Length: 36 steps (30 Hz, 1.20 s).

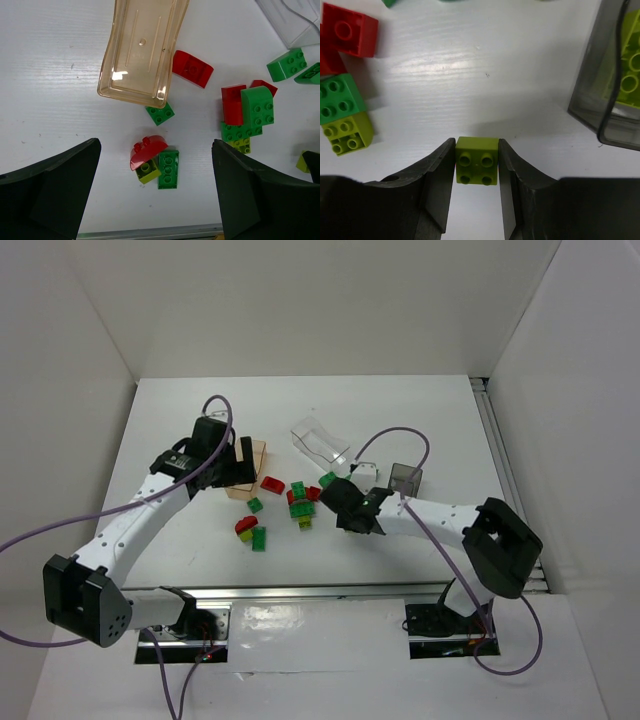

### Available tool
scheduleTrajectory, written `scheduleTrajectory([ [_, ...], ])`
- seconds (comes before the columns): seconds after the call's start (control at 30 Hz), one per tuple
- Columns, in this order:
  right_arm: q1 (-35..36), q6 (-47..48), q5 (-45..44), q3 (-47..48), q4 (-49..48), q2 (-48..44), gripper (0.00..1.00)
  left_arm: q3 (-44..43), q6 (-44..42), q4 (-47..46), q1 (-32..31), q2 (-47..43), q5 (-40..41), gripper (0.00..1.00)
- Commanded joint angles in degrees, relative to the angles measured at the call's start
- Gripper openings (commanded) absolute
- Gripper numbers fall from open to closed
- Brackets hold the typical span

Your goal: Sort the legos into containers by color

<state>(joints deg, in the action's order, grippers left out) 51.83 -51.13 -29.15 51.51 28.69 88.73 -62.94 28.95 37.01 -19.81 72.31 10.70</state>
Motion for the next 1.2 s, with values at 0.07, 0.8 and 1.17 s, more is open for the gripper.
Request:
scheduleTrajectory([
  [0.07, -1.5, 0.7, -10.6, 5.8, 7.7, -5.1, 0.35, -2.7, 0.8, 0.3, -0.3, 0.7, 0.8, 1.00],
  [0.8, -16.5, 12.7, -14.4, 6.1, 2.4, -6.6, 0.82, -1.7, 2.5, 0.8, -0.3, 0.7, 4.1, 1.00],
  [1.17, -12.1, 16.4, -4.0, 9.2, -6.4, 2.5, 0.80, -1.1, 2.5, 1.3, -0.3, 0.7, 4.6, 1.00],
])
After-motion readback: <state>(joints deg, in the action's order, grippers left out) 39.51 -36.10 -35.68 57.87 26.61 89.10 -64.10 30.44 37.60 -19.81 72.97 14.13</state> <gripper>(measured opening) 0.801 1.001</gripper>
